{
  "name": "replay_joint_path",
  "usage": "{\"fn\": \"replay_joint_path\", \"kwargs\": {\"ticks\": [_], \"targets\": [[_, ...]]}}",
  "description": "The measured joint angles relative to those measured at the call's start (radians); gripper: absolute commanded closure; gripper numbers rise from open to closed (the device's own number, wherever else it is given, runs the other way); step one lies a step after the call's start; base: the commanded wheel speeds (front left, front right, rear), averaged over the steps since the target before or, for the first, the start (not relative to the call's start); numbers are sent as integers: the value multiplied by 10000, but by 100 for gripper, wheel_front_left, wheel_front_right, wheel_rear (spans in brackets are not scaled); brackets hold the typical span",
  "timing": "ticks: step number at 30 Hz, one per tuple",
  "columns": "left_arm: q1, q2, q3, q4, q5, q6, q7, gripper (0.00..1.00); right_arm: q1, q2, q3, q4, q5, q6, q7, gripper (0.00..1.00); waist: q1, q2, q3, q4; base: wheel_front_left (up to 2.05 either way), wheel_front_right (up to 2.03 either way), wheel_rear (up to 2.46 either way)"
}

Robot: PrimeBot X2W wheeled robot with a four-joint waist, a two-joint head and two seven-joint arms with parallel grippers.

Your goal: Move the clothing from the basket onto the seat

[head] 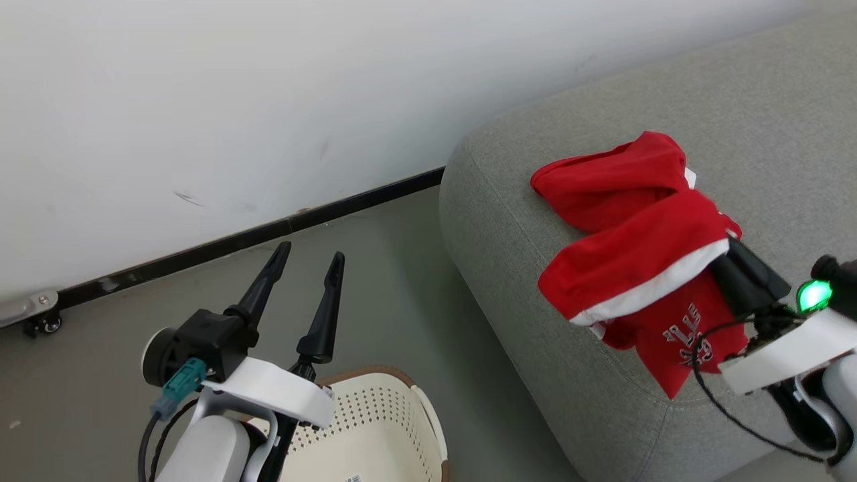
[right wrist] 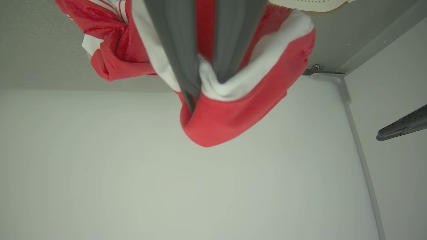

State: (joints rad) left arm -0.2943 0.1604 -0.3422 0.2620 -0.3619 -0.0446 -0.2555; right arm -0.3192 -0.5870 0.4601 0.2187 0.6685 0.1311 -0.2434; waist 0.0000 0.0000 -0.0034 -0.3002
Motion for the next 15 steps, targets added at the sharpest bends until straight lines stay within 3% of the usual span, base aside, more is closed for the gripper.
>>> {"fn": "replay_joint_path", "kwargs": {"ticks": [15], "targets": [[334,533,719,-633,326,464,-2,0,-3287,-272,-1503,679,-94,-2,1114,100,0,0,640,-104,0,0,0]]}}
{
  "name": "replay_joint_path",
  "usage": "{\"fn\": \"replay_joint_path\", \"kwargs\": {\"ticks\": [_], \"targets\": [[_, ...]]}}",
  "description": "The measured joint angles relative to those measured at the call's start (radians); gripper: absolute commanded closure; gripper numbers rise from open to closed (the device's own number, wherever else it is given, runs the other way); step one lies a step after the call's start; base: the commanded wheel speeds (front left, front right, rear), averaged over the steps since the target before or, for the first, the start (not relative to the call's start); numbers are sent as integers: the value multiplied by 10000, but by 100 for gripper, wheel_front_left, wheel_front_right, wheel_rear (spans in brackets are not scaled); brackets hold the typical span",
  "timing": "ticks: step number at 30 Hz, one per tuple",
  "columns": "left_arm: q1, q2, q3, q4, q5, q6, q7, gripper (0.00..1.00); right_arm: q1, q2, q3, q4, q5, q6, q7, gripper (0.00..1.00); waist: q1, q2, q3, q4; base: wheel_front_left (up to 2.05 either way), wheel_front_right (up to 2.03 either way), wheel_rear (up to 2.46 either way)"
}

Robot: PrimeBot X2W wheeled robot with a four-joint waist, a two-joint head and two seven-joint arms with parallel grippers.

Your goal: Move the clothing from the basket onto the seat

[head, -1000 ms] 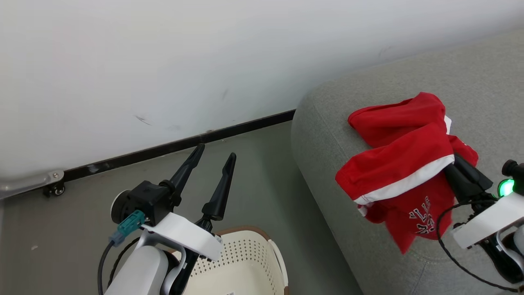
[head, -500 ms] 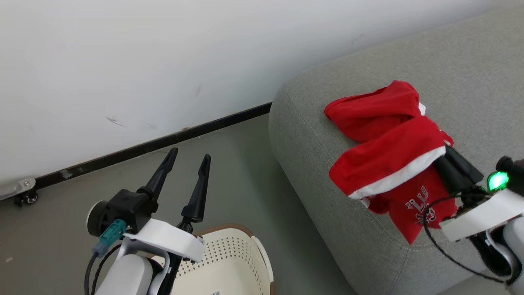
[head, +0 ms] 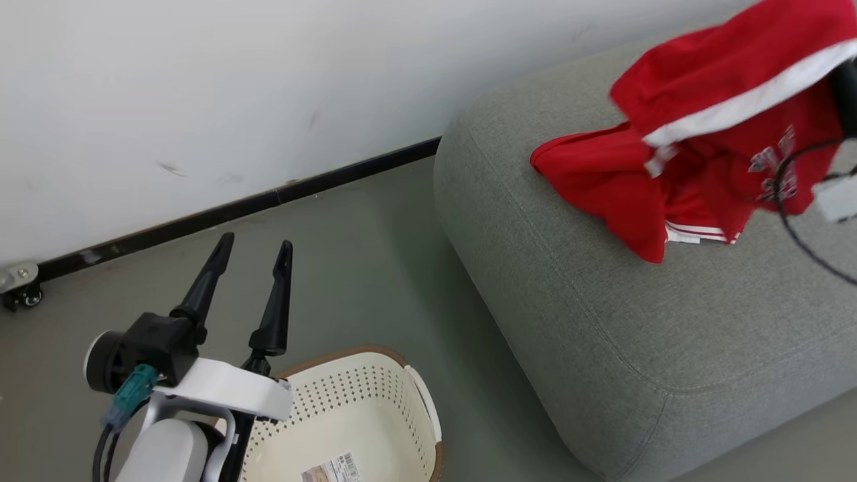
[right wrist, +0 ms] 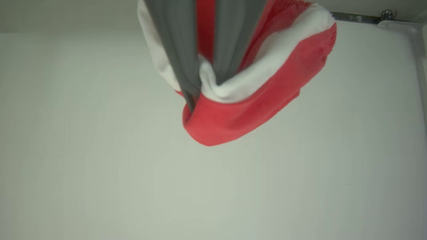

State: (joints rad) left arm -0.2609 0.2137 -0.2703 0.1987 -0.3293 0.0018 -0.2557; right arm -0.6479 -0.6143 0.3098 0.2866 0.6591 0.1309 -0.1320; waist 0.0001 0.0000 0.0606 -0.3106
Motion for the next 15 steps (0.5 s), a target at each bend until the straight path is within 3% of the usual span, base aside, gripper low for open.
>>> {"fn": "replay_joint_path", "kwargs": {"ticks": [15], "targets": [[146,466,251,-1026,366,238,0,0,-3064,-286,-1072,1871,-986,0,1457,100,0,0,949,222,0,0,0]]}}
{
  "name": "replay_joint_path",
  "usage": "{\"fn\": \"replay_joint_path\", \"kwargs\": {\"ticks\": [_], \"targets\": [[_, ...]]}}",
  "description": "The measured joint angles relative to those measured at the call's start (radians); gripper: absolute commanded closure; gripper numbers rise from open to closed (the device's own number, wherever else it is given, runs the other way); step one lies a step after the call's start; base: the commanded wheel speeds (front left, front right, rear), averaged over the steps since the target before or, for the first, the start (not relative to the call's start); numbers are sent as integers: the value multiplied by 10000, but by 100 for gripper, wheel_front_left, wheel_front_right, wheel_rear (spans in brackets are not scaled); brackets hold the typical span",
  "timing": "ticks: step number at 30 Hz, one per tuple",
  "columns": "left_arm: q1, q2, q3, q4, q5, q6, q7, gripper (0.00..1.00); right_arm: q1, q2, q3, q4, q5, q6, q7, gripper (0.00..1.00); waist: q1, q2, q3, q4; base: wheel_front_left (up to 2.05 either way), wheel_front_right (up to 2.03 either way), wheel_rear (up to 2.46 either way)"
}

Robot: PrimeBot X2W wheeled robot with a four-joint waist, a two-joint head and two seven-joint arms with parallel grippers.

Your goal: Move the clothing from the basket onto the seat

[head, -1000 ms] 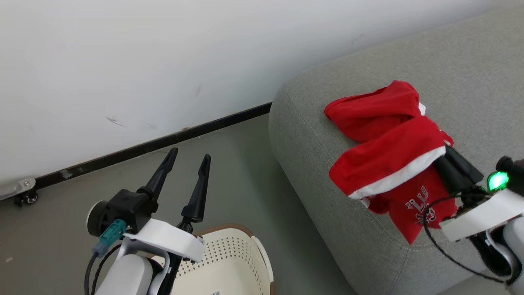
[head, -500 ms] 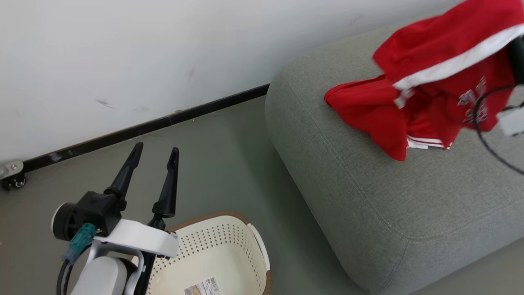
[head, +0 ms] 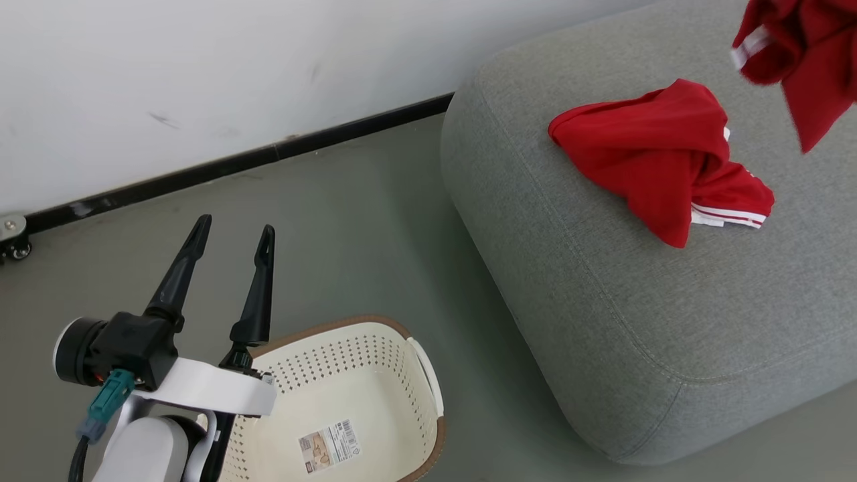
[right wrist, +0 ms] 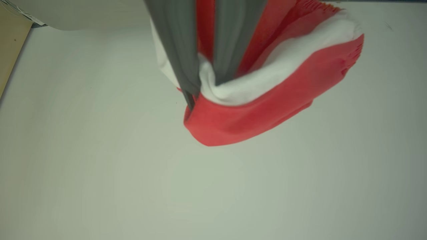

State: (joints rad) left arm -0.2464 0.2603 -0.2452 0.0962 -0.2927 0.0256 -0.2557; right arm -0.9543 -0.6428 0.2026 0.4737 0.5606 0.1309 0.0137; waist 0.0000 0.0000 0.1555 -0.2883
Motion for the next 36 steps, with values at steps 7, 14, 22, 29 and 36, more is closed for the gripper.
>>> {"fn": "replay_joint_path", "kwargs": {"ticks": [7,14,22,29,36], "targets": [[-2,242,46,-328,153,6,0,0,-778,-313,-169,594,-533,-2,431,100,0,0,350,124,0,0,0],[-4,479,157,-662,190,10,2,0,-1317,-545,-483,1225,-631,0,573,100,0,0,718,249,0,0,0],[-8,721,263,-901,242,10,144,0,-1331,-642,-662,1764,-604,0,477,100,0,0,1085,289,0,0,0],[-15,878,268,-1110,257,8,389,0,-1256,-627,-650,2136,-587,0,203,100,0,0,1385,206,0,0,0],[-34,1097,297,-1360,351,8,625,0,-657,-380,-589,2594,-520,0,-109,100,0,0,1682,97,0,0,0]]}}
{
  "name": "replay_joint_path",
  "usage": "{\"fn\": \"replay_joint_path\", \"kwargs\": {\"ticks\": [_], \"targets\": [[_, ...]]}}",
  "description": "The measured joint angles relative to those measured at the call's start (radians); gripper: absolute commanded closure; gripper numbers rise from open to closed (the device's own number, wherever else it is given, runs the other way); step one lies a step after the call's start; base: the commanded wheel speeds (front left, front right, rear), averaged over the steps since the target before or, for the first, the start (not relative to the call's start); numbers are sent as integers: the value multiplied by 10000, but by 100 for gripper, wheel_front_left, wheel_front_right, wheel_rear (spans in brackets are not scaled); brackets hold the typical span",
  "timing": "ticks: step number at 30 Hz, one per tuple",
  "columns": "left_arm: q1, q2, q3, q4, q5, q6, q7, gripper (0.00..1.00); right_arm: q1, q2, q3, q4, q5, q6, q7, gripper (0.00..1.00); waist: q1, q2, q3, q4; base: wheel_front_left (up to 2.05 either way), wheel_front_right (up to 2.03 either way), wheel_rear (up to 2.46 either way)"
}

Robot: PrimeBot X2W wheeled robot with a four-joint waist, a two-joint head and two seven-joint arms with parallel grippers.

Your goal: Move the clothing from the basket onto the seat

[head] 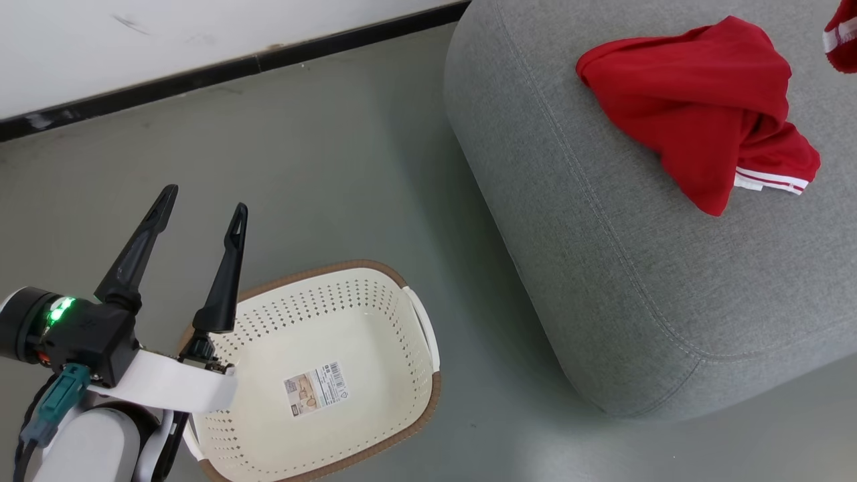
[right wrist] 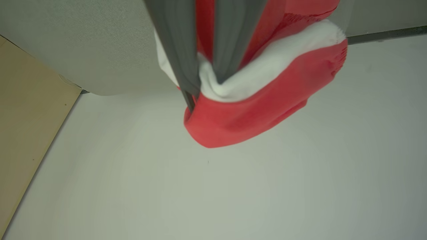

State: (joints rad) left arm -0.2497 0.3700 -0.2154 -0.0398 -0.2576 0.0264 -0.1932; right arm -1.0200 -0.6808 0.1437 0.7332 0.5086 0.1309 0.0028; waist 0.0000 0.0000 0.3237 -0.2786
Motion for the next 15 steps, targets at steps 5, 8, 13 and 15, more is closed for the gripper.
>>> {"fn": "replay_joint_path", "kwargs": {"ticks": [5,8,13,15], "targets": [[-5,54,31,-121,67,2,100,0,244,150,-25,424,0,0,-253,100,0,0,196,-61,0,0,0],[-7,94,75,-215,69,2,182,0,442,198,-27,644,0,0,-384,100,0,0,304,-90,0,0,0],[-17,148,123,-349,71,4,261,0,574,263,-46,1072,0,0,-612,100,0,0,481,-120,0,0,0],[-17,186,134,-393,73,4,274,0,578,343,-63,1225,12,0,-694,100,0,0,549,-128,0,0,0]]}}
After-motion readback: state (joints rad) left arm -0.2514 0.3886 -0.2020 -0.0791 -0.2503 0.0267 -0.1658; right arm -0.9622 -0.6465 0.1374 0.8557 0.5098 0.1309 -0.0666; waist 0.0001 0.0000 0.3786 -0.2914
